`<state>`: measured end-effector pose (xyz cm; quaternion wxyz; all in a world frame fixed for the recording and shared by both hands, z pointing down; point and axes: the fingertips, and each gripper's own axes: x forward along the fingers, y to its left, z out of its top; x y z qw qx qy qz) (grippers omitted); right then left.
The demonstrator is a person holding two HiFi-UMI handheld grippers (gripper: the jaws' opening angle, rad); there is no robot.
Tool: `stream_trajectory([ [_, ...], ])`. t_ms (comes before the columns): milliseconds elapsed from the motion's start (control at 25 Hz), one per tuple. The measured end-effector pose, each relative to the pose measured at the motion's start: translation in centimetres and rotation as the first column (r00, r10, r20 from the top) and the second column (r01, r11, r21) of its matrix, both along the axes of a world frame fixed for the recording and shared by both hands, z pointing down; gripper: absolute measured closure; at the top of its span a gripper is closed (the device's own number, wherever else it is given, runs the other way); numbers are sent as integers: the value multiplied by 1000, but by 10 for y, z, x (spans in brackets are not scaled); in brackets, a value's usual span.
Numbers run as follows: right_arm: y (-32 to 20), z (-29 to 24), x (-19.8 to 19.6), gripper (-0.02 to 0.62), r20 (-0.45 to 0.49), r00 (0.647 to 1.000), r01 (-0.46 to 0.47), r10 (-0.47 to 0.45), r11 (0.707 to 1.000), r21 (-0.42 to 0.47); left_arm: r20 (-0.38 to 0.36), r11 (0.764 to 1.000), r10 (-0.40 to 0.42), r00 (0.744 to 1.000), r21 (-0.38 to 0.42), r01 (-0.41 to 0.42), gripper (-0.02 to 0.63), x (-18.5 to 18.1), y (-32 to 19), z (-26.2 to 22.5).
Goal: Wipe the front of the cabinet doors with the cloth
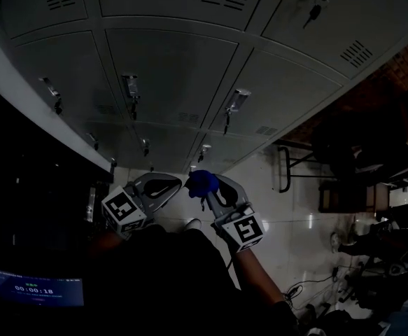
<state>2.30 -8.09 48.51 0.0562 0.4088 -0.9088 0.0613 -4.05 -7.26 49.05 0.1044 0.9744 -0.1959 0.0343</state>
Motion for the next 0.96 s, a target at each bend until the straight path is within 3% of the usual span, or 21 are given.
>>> stream_trajectory([
  [960,17,6,-11,517,-18,998,60,-61,998,-24,5,1000,-20,1000,-19,20,606,-5,15,6],
])
